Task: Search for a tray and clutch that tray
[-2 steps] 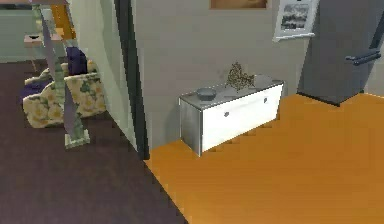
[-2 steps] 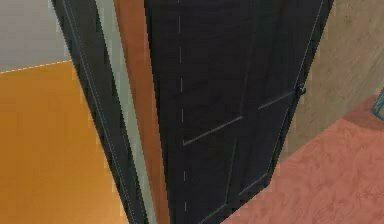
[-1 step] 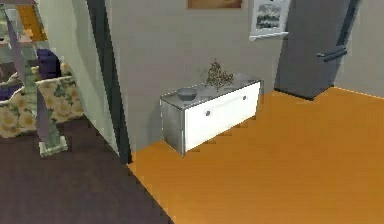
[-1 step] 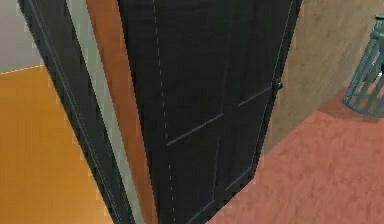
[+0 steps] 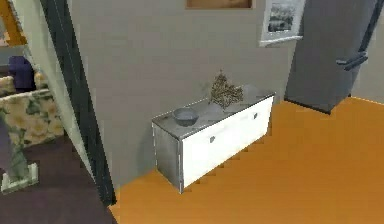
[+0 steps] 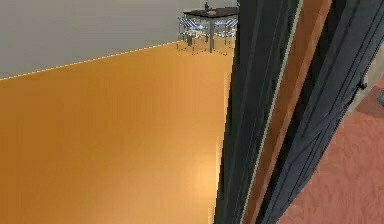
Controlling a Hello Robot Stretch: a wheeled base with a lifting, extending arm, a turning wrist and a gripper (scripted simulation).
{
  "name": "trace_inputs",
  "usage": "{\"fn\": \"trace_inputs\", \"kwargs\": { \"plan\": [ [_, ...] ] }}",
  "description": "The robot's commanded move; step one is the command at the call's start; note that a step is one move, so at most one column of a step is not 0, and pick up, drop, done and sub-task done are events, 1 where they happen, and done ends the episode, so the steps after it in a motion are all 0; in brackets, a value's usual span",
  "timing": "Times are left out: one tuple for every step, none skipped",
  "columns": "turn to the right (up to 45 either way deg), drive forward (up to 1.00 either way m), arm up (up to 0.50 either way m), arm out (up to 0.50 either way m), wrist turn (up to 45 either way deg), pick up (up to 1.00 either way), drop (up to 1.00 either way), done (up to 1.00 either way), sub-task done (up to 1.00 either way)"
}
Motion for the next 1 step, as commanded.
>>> {"fn": "trace_inputs", "kwargs": {
  "plan": [
    [6.0, 0.00, 0.00, 0.00, 0.0, 0.00, 0.00, 0.00, 0.00]
  ]
}}
